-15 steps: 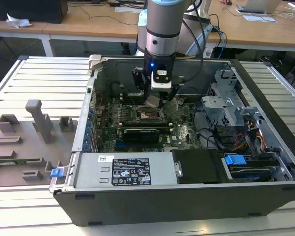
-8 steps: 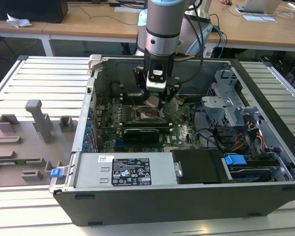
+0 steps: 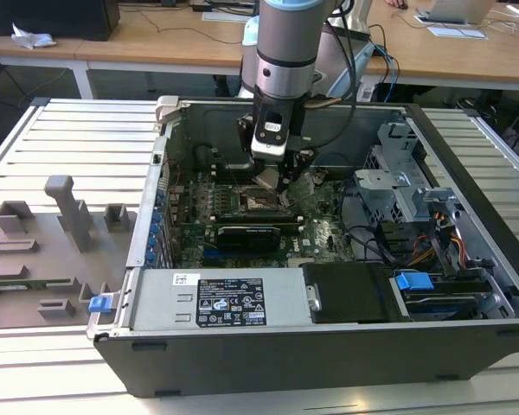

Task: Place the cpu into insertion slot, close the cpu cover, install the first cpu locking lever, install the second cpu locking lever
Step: 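Place the cpu into insertion slot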

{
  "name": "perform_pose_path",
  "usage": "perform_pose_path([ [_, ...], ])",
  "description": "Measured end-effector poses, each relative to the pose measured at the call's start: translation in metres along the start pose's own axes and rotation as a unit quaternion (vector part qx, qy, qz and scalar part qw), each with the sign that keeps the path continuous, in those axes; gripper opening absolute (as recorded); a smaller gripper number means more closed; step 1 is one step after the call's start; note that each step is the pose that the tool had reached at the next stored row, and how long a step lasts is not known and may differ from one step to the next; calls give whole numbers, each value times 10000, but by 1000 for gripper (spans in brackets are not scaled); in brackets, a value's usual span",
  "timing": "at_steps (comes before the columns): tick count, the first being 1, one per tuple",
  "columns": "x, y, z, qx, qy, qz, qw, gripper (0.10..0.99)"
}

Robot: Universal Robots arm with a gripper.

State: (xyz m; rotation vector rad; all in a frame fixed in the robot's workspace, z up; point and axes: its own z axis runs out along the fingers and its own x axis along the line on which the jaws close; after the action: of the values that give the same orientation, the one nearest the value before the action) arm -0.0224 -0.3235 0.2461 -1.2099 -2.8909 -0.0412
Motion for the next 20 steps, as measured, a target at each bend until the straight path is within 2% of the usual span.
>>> perform_pose_path([
  [9,0,0,2,-6,-8,389,9992,545],
  [13,0,0,3,-11,-13,637,9980,545],
  [20,0,0,5,-16,-19,917,9958,545],
])
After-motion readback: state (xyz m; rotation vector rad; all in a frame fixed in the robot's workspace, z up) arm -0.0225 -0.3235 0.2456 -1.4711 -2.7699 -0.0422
